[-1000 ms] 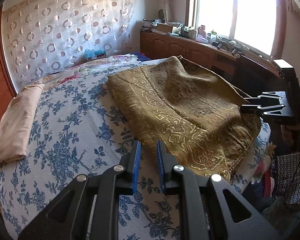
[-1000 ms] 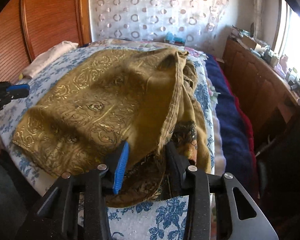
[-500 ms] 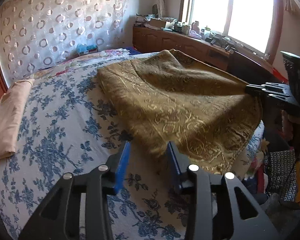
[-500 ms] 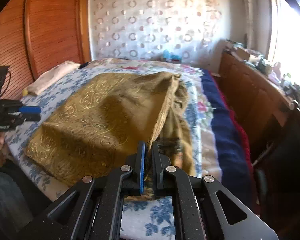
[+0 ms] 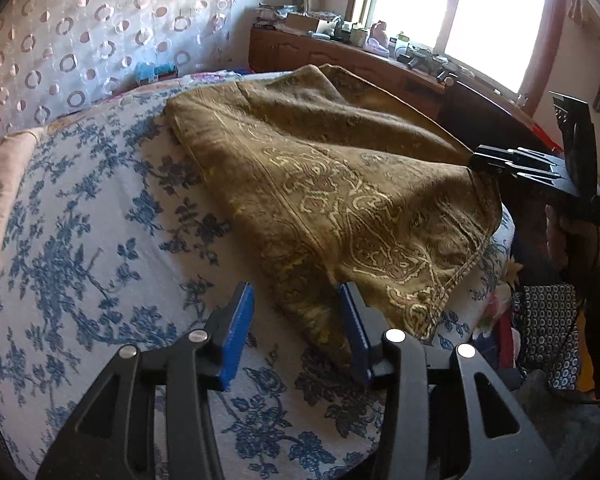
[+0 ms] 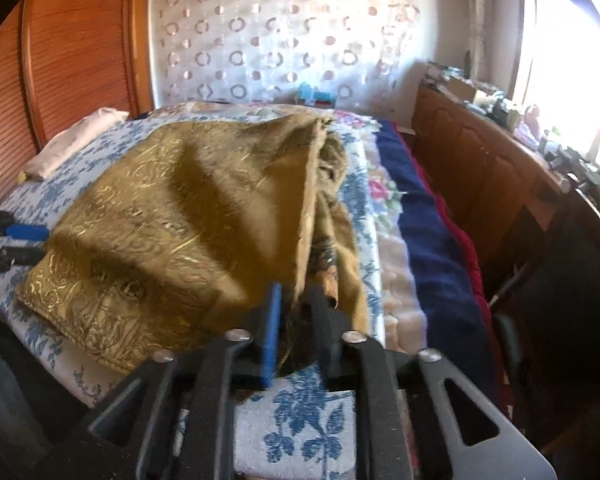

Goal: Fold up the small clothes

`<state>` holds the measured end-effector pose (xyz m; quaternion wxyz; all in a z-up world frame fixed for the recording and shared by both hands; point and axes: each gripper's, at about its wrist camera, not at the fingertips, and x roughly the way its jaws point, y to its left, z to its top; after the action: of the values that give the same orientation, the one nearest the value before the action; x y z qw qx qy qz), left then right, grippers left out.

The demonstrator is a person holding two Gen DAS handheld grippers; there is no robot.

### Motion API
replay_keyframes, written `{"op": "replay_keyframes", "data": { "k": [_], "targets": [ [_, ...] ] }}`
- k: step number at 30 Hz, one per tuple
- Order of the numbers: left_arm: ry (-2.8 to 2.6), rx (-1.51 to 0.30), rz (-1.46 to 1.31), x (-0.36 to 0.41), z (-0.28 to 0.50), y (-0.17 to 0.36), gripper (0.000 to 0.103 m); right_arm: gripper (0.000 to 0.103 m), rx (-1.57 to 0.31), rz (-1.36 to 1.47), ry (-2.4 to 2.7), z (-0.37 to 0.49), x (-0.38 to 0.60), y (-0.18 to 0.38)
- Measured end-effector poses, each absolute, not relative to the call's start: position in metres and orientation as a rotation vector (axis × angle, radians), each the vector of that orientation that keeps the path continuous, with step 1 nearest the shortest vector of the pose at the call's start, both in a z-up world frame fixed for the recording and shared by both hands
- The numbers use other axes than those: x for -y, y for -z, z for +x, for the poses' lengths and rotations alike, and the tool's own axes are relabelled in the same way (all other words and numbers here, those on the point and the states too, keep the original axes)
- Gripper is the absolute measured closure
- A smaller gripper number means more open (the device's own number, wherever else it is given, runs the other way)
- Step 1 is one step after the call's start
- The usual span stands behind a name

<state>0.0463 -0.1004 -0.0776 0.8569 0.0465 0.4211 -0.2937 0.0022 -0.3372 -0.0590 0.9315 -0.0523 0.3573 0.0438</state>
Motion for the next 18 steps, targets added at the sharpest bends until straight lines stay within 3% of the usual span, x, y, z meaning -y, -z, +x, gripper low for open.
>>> {"op": "replay_keyframes", "data": {
  "k": [1,2,3,11,18],
  "targets": [
    [0.620,-0.892,0.094,0.101,0.046,0.079,0.059,0.067,-0.727,-0.103,-0.084,0.002,0.339,0.059],
    [0.620,-0.896,0.091,0.101,0.046,0.080,0.059,0.051,-0.723,-0.093,-0.076,0.000,0.342,0.058],
    [0.621,-0.892,0.089,0.101,0.045,0.081,0.059,0.043,-0.720,-0.078,-0.065,0.000,0.346,0.059],
    [0.701,-0.889,0.059,0.101,0.035,0.081,0.060,0.043,-0.806,0.040,-0.099,0.009,0.360,0.083],
    [0.723,-0.877,0.062,0.103,0.029,0.081,0.081,0.042,-0.814,0.057,-0.124,0.001,0.354,0.086]
  ]
}}
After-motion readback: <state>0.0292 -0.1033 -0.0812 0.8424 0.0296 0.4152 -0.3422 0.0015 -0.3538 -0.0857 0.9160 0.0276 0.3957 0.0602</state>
